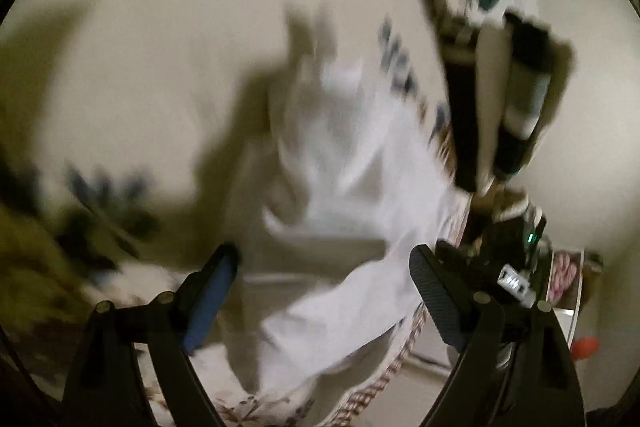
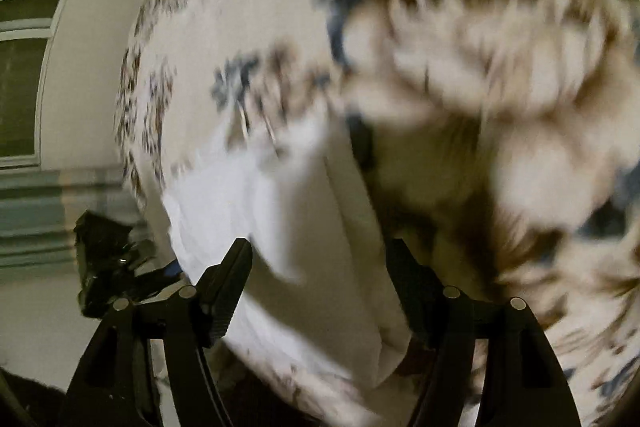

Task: Fold small clothes
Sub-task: 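Press and tuck the bundled T-shirt with both grippers into a compact fold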

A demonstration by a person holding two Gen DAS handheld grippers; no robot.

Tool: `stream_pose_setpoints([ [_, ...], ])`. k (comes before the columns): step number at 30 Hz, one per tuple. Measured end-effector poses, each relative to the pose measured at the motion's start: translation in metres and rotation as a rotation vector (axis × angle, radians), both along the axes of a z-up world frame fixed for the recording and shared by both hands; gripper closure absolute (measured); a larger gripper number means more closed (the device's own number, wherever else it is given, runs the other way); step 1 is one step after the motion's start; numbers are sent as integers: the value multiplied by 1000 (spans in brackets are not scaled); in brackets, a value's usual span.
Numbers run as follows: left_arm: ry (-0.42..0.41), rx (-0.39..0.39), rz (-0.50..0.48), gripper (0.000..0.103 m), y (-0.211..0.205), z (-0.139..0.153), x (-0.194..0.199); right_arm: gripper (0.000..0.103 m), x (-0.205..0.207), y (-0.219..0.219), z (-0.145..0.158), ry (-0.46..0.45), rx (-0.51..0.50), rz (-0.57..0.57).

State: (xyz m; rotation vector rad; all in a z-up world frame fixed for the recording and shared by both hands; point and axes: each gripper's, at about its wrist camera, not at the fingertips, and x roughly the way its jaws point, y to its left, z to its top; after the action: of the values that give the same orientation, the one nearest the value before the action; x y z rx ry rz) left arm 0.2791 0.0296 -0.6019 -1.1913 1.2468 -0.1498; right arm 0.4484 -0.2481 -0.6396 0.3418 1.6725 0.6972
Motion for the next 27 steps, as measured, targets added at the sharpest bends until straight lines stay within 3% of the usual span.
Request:
stream_pose_setpoints([
  [3,-13,54,-24,17,-16,-5,0,31,-9,0,-16,39,13,-6],
  [5,-53,89,-38,32,-19,4,1,52,-13,-2,-13,1,22,-35],
  [6,-58,111,-51,49,-20,9,2,72,-16,-2,-13,-7,21,-40],
  [7,-67,129,-73,59,-18,14,6,76,-20,-3,-11,-16,17,-54],
  [9,-90,152,-108,64,-11,24,15,84,-29,-3,-5,-40,30,-86],
  [12,-137,196,-144,64,3,36,28,88,-49,-13,4,-24,60,-165],
  [17,-47,188,-130,56,25,24,20,81,-84,-6,6,12,-38,-147],
  [19,-43,179,-94,43,28,29,6,71,-78,-5,19,-11,-107,-114],
  [22,-58,161,-45,41,24,36,-11,61,-61,11,65,-193,-186,-18],
  [24,-60,146,-24,41,15,31,-17,54,-48,41,98,-334,-209,112],
  [27,-44,122,-3,41,7,15,-21,48,-28,97,112,-385,-188,289],
])
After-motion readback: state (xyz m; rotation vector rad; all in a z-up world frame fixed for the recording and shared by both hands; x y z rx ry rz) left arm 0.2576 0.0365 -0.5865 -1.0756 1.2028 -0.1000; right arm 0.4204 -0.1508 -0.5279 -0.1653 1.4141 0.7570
